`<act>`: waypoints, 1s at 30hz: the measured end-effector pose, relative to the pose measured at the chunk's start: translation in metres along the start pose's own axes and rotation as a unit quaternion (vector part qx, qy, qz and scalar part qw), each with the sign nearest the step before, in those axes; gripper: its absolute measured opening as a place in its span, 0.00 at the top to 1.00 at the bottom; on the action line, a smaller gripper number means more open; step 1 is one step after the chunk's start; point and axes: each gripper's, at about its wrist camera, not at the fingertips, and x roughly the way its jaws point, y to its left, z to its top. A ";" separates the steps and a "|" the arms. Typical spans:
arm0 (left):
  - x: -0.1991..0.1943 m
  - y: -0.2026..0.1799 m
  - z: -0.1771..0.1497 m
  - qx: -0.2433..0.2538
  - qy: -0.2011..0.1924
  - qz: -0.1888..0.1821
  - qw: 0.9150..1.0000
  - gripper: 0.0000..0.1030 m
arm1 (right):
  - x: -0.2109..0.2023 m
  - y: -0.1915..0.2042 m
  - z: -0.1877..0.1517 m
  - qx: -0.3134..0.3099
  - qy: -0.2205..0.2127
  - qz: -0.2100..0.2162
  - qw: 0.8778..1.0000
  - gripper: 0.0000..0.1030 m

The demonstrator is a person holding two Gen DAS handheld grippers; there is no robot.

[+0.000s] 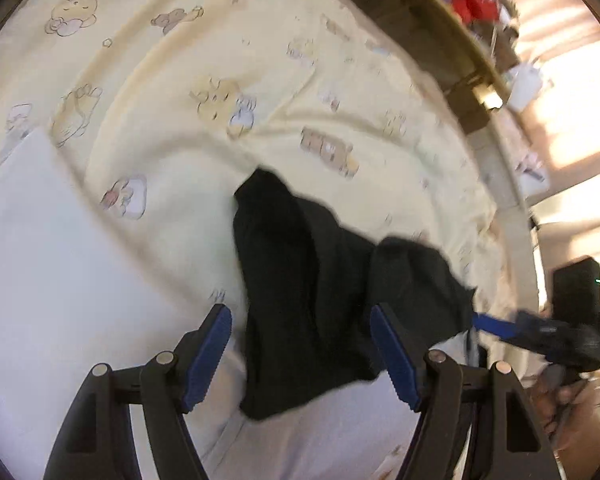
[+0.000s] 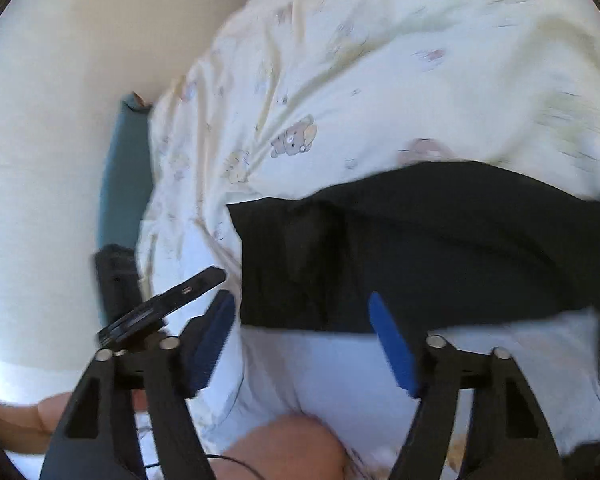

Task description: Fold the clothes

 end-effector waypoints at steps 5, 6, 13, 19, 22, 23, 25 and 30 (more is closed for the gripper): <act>0.030 -0.006 0.022 -0.011 0.007 0.023 1.000 0.30 | 0.040 -0.002 0.017 0.035 0.039 -0.035 0.998 0.45; 0.034 -0.004 0.026 -0.017 0.007 0.022 1.000 0.30 | 0.040 -0.011 0.023 0.038 0.042 -0.036 0.998 0.53; 0.034 0.000 0.063 -0.044 -0.009 -0.028 0.999 0.99 | 0.005 -0.003 0.032 0.018 0.000 -0.016 1.000 0.93; 0.013 -0.023 0.063 -0.055 -0.016 -0.082 0.995 0.99 | -0.084 0.002 0.061 0.016 -0.072 0.028 0.997 0.94; 0.010 -0.020 0.062 -0.071 -0.018 -0.089 0.993 0.99 | -0.095 -0.002 0.076 0.013 -0.059 0.016 0.998 0.90; 0.006 -0.018 0.062 -0.084 -0.019 -0.104 0.991 0.99 | -0.087 -0.001 0.076 0.015 -0.042 0.022 0.999 0.89; -0.001 -0.014 0.061 -0.110 -0.022 -0.134 0.985 0.99 | -0.065 0.004 0.065 0.005 -0.004 0.031 1.000 0.88; -0.016 -0.019 0.062 -0.133 -0.025 -0.183 0.974 0.99 | -0.020 -0.003 0.016 0.013 0.019 0.016 1.000 0.10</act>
